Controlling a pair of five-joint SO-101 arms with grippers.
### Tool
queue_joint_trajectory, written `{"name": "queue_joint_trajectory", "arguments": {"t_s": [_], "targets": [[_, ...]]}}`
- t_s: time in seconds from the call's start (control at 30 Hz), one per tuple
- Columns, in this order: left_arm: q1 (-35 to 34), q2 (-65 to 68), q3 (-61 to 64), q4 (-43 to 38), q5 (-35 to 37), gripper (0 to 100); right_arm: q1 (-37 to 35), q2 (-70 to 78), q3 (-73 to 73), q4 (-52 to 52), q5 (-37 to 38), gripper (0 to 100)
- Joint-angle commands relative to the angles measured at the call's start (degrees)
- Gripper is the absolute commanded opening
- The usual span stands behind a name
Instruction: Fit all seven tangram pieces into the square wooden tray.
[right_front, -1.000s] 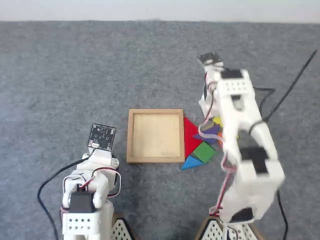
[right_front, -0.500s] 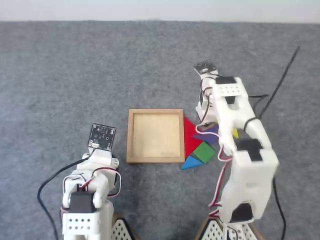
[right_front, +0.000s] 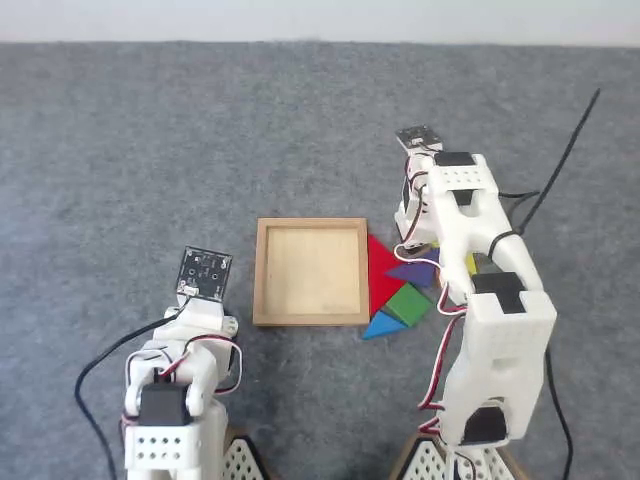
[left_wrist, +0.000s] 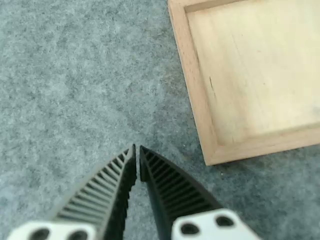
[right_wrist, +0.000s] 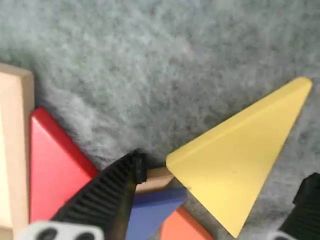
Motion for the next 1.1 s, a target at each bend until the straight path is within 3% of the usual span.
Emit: {"name": "queue_joint_trajectory", "arguments": {"t_s": [0.0, 0.13, 0.37, 0.63, 0.87, 1.07], "targets": [[-0.18, -1.14, -0.66, 0.26, 0.53, 1, 1.71, -0.22, -2.73, 0.04, -0.53, 44.6], [-0.18, -1.14, -0.66, 0.26, 0.53, 1, 3.03, -0.13, -2.73, -1.45, -1.41, 44.6], [-0.18, -1.14, -0.66, 0.26, 0.53, 1, 5.41, -0.04, -1.67, -2.86, -10.20, 44.6], [-0.18, -1.14, -0.66, 0.26, 0.53, 1, 3.21, 2.24, -3.96, -4.00, -8.44, 44.6], [-0.18, -1.14, -0.66, 0.26, 0.53, 1, 2.51, 5.14, -7.65, -4.35, -24.62, 44.6], [-0.18, -1.14, -0.66, 0.26, 0.53, 1, 3.03, 6.02, -8.88, -2.33, -25.76, 44.6]]}}
